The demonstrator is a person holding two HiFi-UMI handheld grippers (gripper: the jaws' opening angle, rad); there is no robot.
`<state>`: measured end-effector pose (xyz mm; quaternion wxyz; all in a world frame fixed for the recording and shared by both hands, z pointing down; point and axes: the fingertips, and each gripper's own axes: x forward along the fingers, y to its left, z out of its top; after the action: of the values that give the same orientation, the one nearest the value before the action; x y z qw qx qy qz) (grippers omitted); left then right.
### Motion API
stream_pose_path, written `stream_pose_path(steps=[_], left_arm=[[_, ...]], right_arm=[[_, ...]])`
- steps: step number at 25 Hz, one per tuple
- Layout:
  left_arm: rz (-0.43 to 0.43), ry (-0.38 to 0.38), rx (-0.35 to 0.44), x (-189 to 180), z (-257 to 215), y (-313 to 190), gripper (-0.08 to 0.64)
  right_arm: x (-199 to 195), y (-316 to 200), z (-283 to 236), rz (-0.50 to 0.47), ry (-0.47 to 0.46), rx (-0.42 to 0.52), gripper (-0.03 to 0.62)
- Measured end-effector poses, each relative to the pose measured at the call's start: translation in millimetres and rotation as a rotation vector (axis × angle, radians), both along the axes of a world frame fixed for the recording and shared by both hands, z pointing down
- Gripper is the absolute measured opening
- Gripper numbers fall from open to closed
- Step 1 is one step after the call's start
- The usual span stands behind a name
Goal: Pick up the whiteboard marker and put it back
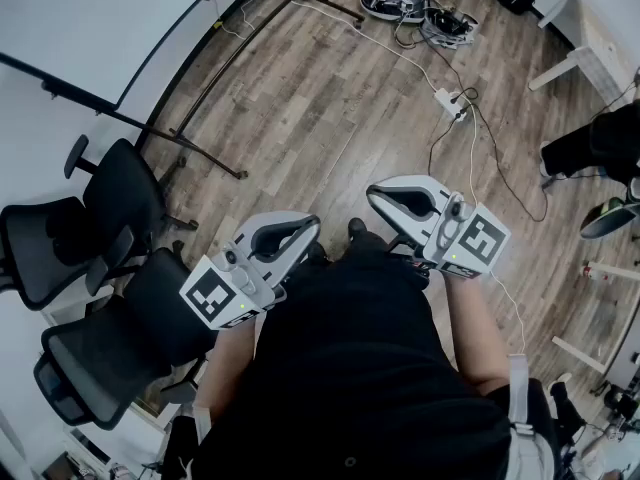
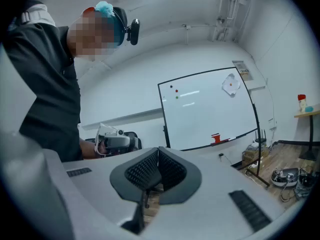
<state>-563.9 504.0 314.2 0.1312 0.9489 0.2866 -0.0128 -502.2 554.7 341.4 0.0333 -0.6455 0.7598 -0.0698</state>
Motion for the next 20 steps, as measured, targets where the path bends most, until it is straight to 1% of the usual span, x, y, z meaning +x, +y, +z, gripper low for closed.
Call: stream_pose_path(steps=[3,5,8,12,16,18,20], left_arm=[[-0.002,-0.009,-0.013,-22,12,-13,0.012],[-0.020,-0.008,-0.008,-34,16,-24,0.012],[-0.053,-0.006,-0.008,-46,18,-42,0.012],[-0.061,0.023,0.010,-59,14,-64,0.012],[-0.063,0.024,0.003,-68,20,-85,0.012],[-0.083,0.017,-0.013,-67,23,-94,0.012],[-0.104,0.010,-0.032,-61,25,-100,0.012]], right_arm=[[-17,-17,-1,0.011,0.002,0.013,0.020],[-29,-24,2,0.011,0.002,0.008,0.020],[-52,-34,6,-0.020,0.019,-0.022,0.020],[-71,-46,6,-0.054,0.044,-0.035,0.020],[-75,-53,11,-0.060,0.058,-0.055,0.020],[-67,-49,13,-0.046,0.056,-0.071,0.020],[-51,-43,17,-0.028,0.029,-0.084,0.020]])
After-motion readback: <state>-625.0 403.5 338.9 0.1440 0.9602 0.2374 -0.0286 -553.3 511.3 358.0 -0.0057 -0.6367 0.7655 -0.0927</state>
